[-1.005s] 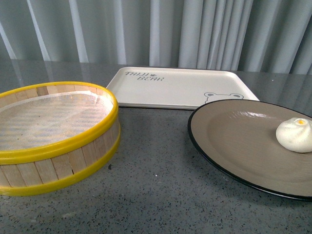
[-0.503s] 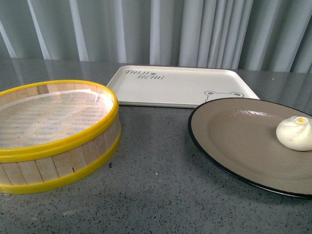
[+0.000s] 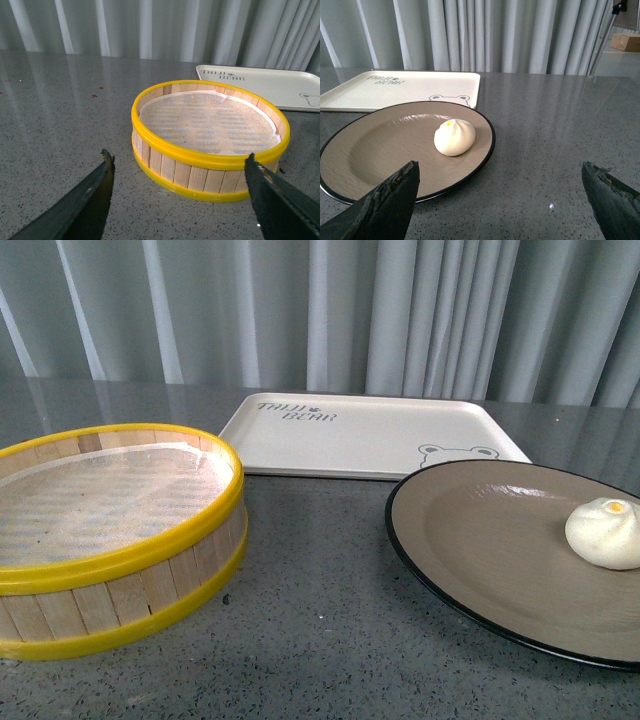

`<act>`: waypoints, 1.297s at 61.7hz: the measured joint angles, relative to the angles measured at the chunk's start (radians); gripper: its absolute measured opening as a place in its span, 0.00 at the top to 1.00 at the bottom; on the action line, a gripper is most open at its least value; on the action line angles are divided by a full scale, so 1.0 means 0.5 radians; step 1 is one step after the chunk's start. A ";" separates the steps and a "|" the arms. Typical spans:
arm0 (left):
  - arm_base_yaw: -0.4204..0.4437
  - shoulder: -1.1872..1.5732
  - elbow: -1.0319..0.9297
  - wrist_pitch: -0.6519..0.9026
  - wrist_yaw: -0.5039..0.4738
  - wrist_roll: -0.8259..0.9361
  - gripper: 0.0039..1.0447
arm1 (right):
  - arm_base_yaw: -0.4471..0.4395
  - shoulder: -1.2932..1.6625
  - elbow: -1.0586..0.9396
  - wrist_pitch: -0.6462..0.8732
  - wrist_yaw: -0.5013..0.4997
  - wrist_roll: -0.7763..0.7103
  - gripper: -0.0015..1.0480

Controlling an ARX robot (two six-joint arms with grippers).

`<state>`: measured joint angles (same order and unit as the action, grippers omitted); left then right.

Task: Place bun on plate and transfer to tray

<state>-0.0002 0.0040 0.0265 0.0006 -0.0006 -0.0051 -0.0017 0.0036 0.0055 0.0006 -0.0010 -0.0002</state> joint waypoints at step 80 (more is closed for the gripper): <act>0.000 0.000 0.000 0.000 -0.001 0.001 0.06 | -0.103 2.033 0.759 0.147 -0.549 2.113 0.08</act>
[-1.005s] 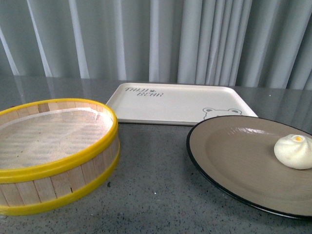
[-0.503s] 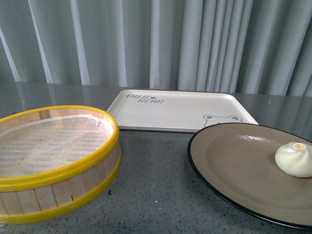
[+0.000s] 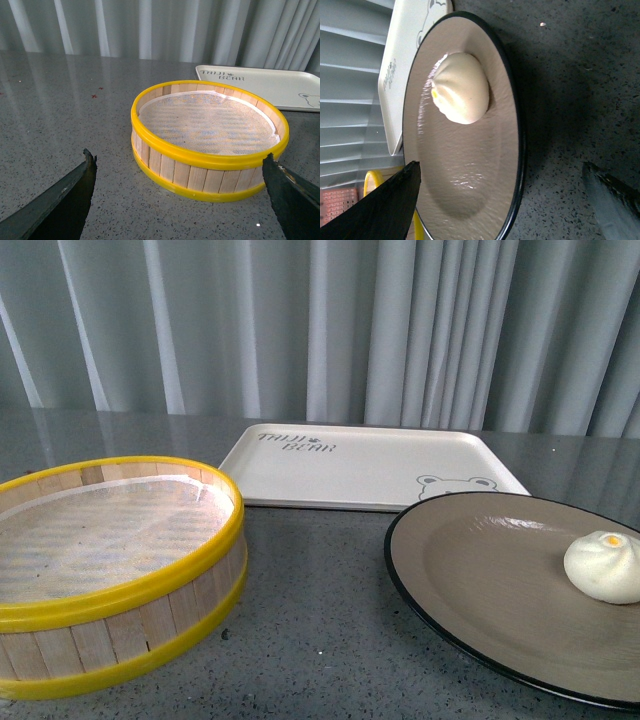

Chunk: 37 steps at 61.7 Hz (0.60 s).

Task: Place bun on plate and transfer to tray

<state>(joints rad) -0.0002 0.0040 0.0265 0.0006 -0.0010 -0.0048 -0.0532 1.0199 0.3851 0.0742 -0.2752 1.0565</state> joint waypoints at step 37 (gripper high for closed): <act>0.000 0.000 -0.001 0.000 0.000 0.000 0.06 | 0.019 0.551 0.023 0.526 -0.224 0.150 0.08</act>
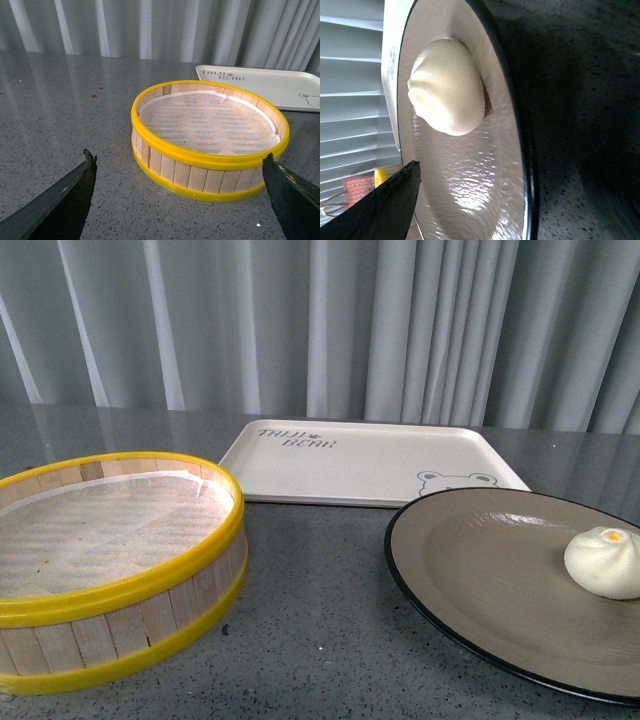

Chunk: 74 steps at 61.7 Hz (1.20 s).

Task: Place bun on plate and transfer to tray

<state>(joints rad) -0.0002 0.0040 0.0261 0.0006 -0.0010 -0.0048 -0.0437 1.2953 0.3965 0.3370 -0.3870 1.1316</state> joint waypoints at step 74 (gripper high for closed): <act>0.000 0.000 0.001 0.000 0.000 0.000 0.06 | -0.126 0.119 0.259 -0.212 0.021 -0.381 0.97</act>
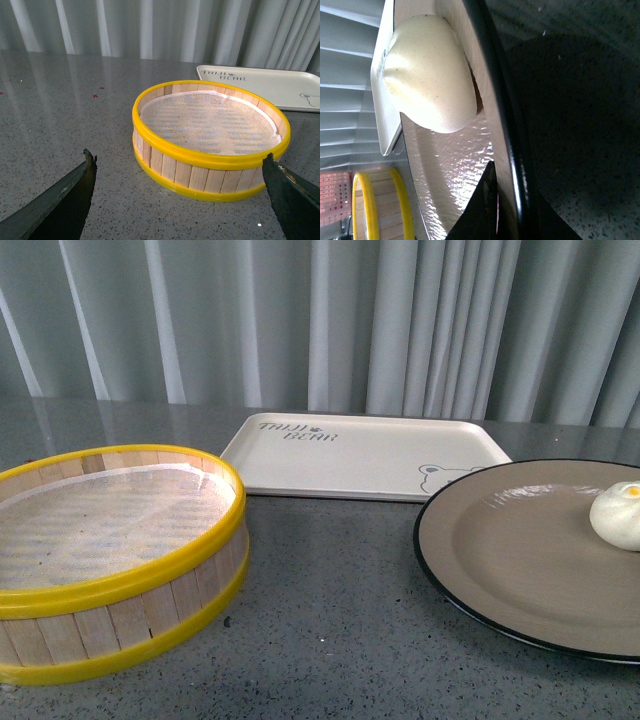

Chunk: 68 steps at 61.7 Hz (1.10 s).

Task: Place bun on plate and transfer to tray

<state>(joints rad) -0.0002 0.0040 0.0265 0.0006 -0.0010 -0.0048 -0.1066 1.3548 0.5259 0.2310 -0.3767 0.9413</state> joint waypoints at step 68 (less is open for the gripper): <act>0.000 0.000 0.000 0.000 0.000 0.000 0.06 | -0.015 0.594 0.665 0.520 -0.309 0.626 0.97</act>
<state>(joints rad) -0.0002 0.0040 0.0265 0.0006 -0.0010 -0.0048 -0.1143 1.6516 0.8585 0.4908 -0.5312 1.2541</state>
